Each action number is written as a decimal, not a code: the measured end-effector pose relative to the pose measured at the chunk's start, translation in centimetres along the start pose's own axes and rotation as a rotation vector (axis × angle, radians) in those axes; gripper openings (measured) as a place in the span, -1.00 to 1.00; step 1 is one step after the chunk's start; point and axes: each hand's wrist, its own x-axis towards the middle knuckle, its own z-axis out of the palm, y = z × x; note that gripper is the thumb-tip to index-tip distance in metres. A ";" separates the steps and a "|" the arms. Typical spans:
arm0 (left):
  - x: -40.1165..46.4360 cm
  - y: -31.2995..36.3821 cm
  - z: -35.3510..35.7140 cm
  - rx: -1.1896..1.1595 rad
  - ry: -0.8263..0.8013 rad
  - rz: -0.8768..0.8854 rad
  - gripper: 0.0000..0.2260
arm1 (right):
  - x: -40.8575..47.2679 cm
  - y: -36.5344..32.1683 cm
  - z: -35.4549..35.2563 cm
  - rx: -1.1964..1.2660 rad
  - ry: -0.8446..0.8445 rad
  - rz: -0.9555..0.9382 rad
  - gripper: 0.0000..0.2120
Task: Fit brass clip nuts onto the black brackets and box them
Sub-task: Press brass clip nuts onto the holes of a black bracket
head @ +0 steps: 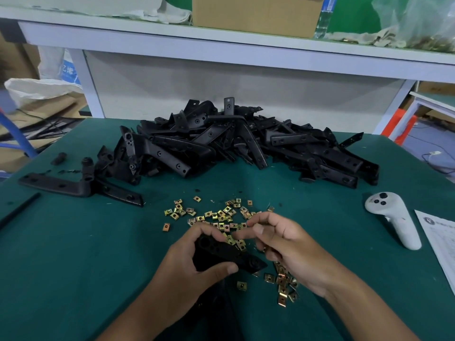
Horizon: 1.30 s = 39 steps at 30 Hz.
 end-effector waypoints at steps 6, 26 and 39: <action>0.0 0.2 0.1 -0.036 0.003 -0.004 -0.58 | -0.4 -0.3 0.3 -0.089 0.018 0.002 -0.82; -0.3 0.5 0.2 -0.047 0.013 0.014 -0.64 | -0.7 -0.9 1.3 0.039 0.066 0.064 -0.81; -0.3 0.6 0.7 -0.017 0.041 0.028 -0.65 | -1.1 -1.7 2.1 0.083 0.139 0.108 -0.94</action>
